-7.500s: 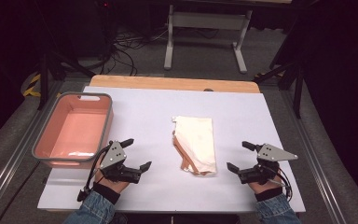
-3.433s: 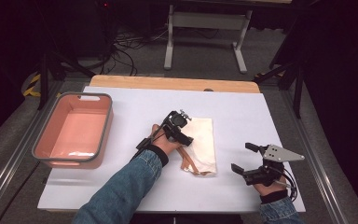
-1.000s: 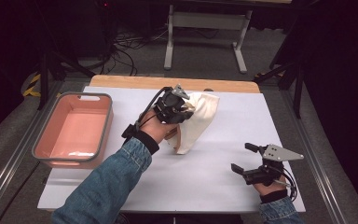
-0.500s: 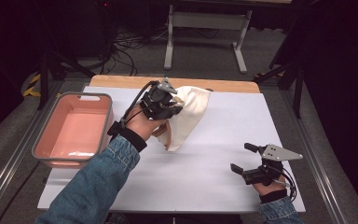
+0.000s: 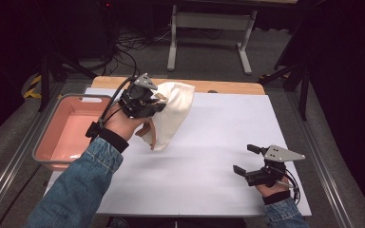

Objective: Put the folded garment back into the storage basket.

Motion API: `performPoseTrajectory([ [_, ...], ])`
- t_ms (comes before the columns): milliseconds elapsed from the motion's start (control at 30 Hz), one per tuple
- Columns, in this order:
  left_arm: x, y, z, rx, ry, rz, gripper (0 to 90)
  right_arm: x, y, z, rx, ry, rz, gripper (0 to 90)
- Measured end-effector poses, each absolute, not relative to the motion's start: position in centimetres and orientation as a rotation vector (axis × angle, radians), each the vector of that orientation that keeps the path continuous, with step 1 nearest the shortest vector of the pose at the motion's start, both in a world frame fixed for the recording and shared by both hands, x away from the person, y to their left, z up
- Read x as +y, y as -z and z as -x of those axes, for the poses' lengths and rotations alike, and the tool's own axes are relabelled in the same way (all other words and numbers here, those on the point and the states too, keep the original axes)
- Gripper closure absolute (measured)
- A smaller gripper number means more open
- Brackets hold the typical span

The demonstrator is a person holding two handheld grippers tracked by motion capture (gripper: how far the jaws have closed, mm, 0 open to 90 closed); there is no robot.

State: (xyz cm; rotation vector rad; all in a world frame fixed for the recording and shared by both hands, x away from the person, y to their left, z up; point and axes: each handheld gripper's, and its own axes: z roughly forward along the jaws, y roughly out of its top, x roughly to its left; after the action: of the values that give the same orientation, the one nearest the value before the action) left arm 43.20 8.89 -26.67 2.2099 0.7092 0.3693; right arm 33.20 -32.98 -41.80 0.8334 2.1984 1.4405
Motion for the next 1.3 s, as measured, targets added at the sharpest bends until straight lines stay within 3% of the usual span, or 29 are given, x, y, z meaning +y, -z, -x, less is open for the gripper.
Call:
performPoseTrajectory([
  [1300, 18.9, 22.8, -41.4, 0.838, -0.513, -2.187, 79.7, -32.8, 41.9, -33.2, 2.211, -1.42, -0.843, 2.9],
])
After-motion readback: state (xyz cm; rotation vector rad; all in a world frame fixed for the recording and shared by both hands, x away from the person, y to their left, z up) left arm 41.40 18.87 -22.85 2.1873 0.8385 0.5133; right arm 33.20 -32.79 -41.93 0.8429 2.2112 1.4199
